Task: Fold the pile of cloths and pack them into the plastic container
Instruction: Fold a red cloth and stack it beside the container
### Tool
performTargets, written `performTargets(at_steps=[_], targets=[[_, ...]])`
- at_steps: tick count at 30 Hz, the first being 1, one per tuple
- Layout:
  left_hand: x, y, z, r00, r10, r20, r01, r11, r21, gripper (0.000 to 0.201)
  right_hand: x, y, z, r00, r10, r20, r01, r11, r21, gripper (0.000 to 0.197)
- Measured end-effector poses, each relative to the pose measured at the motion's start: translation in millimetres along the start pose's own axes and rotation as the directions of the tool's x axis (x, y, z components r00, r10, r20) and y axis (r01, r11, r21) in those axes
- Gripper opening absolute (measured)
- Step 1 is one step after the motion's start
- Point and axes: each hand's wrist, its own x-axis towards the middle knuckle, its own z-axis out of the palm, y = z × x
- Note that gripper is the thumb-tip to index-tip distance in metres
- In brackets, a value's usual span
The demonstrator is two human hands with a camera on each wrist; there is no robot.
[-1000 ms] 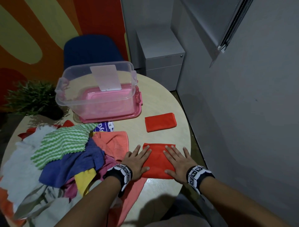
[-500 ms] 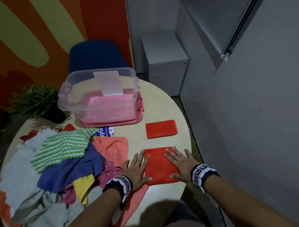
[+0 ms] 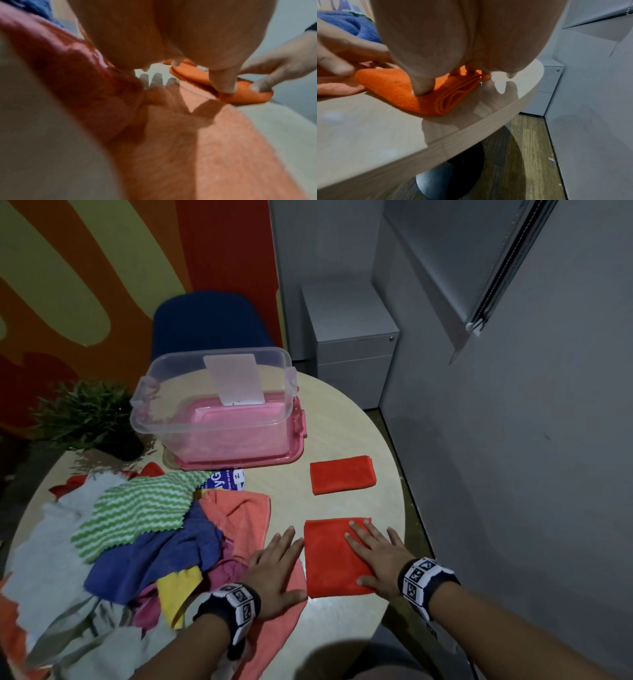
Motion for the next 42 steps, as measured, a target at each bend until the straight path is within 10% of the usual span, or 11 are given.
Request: performTargets(at_steps=[25, 36, 42], targets=[[12, 21, 9, 0.996, 0.084, -0.026, -0.082, 0.995, 0.059, 0.12, -22, -25, 6, 0.995, -0.016, -0.097, 0.014, 0.999, -0.03, 0.098], [4, 32, 15, 0.956, 0.281, -0.08, -0.272, 0.955, 0.116, 0.063, -52, -21, 34, 0.986, -0.032, -0.165, 0.038, 0.999, 0.033, 0.084], [4, 36, 13, 0.966, 0.244, -0.089, -0.246, 0.969, -0.014, 0.03, -60, -22, 36, 0.974, 0.004, -0.225, 0.04, 0.98, 0.193, 0.027]])
